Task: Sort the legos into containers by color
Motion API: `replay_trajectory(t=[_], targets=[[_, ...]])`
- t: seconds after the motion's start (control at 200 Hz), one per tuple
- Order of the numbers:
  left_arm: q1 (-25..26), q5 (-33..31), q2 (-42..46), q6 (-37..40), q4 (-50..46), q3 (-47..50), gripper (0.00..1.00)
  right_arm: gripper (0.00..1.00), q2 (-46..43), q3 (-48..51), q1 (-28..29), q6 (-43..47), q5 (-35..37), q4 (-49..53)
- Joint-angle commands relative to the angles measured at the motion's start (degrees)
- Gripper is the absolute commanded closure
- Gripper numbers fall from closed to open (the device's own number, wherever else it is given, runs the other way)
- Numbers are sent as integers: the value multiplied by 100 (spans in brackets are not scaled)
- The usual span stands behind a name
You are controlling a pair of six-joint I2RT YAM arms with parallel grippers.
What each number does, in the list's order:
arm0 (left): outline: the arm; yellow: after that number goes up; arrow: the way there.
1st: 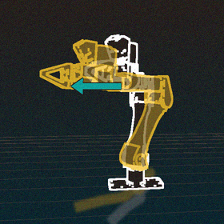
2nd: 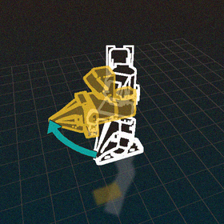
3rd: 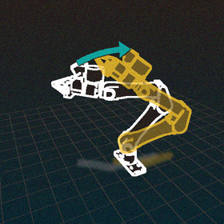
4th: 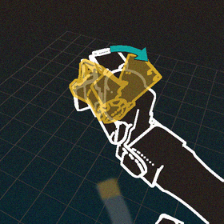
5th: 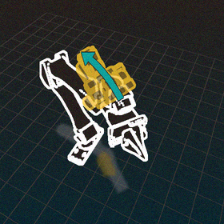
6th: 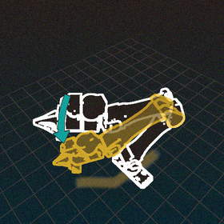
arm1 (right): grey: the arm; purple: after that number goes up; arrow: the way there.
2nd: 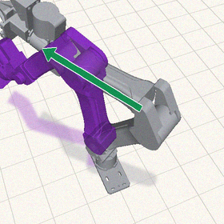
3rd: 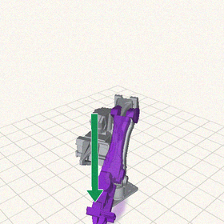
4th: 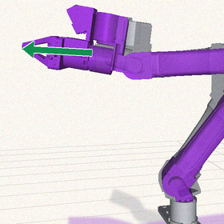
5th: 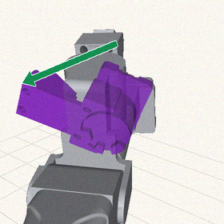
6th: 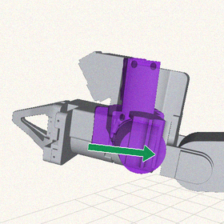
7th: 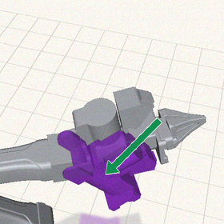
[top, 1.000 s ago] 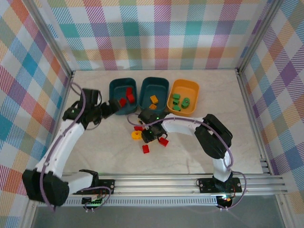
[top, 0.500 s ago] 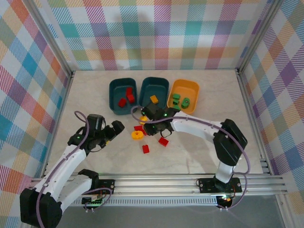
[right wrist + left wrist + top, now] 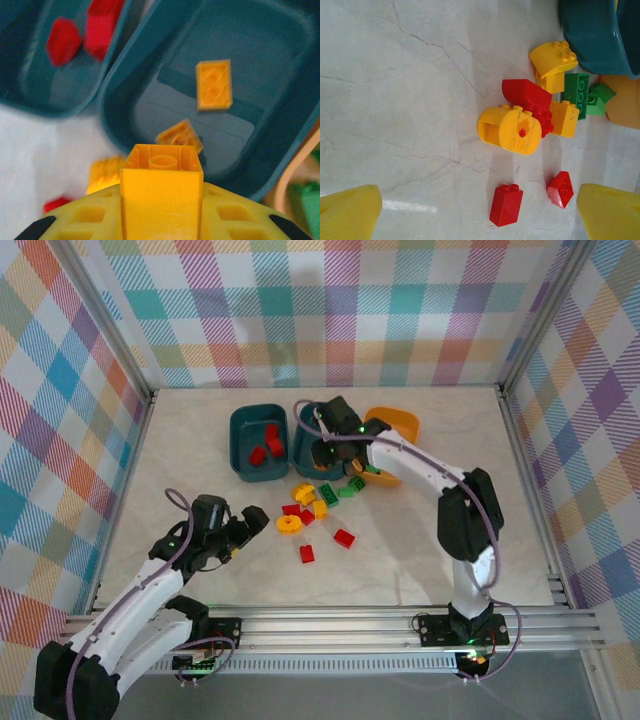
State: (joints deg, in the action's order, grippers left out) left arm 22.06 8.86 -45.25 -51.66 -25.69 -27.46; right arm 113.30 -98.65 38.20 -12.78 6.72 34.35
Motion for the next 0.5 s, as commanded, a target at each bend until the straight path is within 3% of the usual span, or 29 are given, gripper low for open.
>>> replay_trajectory(t=[0.0, 0.265, 0.495], targets=[[52, -178, 319, -106, -171, 87, 0, 70, 711, -845, -242, 80, -155, 237], [52, -305, 795, -169, -506, 213, 0, 68, 2311, -3046, -584, 97, -98, 1314], [52, -470, 902, -237, -568, 210, 0, 64, 2560, -3335, -603, 30, 132, 1639]])
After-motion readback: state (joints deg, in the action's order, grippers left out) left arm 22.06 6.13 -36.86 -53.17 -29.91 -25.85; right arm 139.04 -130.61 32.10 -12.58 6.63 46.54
